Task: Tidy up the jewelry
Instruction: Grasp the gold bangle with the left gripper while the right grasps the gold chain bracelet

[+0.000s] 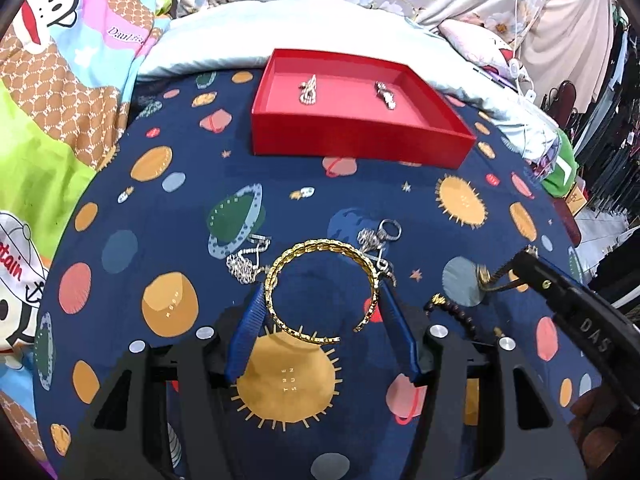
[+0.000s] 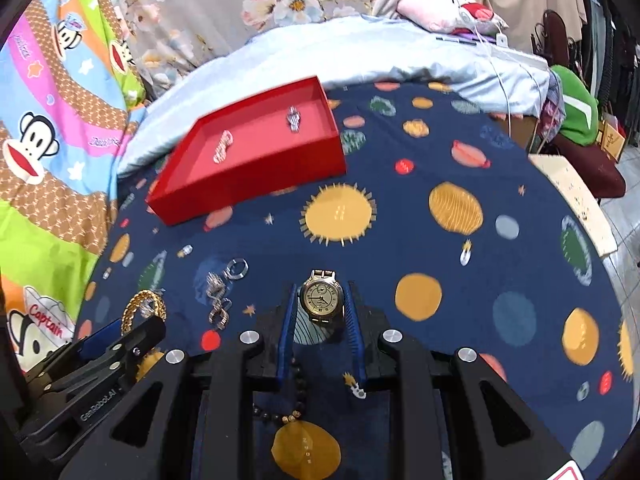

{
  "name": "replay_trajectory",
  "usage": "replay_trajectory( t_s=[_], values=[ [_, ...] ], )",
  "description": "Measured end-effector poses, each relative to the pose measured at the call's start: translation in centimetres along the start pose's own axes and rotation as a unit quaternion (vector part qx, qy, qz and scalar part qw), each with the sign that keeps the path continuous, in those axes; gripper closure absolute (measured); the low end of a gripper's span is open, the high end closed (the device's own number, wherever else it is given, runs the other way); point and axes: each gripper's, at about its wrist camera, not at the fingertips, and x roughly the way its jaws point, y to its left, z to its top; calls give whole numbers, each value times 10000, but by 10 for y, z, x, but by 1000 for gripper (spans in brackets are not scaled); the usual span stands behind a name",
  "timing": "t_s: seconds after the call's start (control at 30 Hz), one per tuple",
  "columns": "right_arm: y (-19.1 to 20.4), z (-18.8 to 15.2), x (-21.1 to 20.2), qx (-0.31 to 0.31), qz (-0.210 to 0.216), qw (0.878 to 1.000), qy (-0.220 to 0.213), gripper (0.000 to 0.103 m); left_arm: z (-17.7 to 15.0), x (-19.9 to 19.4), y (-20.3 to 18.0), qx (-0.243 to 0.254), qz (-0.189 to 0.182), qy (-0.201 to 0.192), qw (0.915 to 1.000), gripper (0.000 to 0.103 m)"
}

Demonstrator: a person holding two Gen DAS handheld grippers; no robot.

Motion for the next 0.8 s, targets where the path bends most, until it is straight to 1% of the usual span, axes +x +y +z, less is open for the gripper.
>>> replay_trajectory(
  t_s=[0.13,0.17,0.2,0.33,0.47,0.53,0.57,0.6,0.67,0.8],
  values=[
    [-1,10,-12,-43,122,9999,-91,81,9,-9,-1,5,-58,-120,9999,47],
    [-1,13,-14,-53,145,9998,-123,85,12,-11,-2,6,-59,-151,9999,47],
    [-1,16,-18,-70,170,9997,-171,92,14,-13,-2,7,-59,-188,9998,47],
    [0,27,-24,-144,184,9993,-306,93,25,-20,-4,27,-98,-314,9995,47],
    [-6,28,-18,-166,53,9995,-261,95,32,-23,-2,4,-87,-400,9992,47],
    [-7,22,-11,-213,55,9997,-131,93,32,-22,0,-34,-88,-378,9992,47],
    [-6,19,-8,-241,51,9997,-92,86,31,-20,1,-50,-81,-350,9993,47],
    [-4,14,-4,-310,17,9995,-13,76,30,-18,2,-59,-74,-327,9994,47],
    [2,3,5,-397,14,9992,100,68,27,-15,4,-83,-78,-262,9996,47],
    [13,-10,20,-416,124,9986,315,68,22,-11,3,-80,-84,-183,9998,47]
  ],
)
